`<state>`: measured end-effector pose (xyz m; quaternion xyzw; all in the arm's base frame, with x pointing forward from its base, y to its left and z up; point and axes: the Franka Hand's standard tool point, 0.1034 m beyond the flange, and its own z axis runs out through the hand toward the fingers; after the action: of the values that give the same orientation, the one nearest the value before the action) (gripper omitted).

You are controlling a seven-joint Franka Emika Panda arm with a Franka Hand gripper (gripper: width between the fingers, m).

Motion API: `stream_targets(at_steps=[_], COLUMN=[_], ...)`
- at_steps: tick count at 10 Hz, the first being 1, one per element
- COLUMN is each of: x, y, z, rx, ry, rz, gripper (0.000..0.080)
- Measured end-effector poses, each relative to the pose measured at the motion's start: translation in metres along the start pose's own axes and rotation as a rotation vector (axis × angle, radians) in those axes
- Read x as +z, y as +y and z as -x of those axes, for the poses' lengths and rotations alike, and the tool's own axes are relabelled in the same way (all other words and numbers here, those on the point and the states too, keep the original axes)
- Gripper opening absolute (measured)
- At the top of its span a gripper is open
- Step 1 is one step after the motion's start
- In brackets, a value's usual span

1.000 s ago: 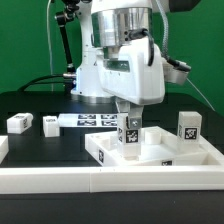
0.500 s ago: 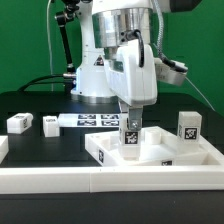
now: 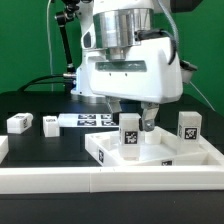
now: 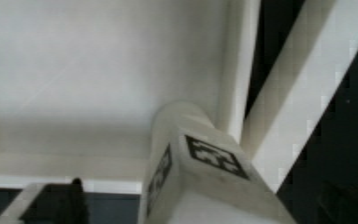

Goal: Assemble square table

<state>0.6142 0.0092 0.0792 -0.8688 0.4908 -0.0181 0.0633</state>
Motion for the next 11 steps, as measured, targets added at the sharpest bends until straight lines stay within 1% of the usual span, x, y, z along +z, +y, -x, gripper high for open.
stream_targets(at_steps=[1,5,7,9,11], x=[0.0002,0.0001,-0.0007,-0.0010,-0.0010], y=[-0.0004,0.0002,0.0023,0.0014,0.0018], z=[-0.0008,-0.0020,-0.0066,-0.0063,-0.0067], rx=[-0.069,-0.379,-0.609,-0.752,-0.905], ry=[0.006,0.009,0.011,0.013,0.015], rz=[-0.004,-0.003,-0.002,0.001,0.010], gripper=[0.0649,0.0649,0.0649,0.0649,0.0649])
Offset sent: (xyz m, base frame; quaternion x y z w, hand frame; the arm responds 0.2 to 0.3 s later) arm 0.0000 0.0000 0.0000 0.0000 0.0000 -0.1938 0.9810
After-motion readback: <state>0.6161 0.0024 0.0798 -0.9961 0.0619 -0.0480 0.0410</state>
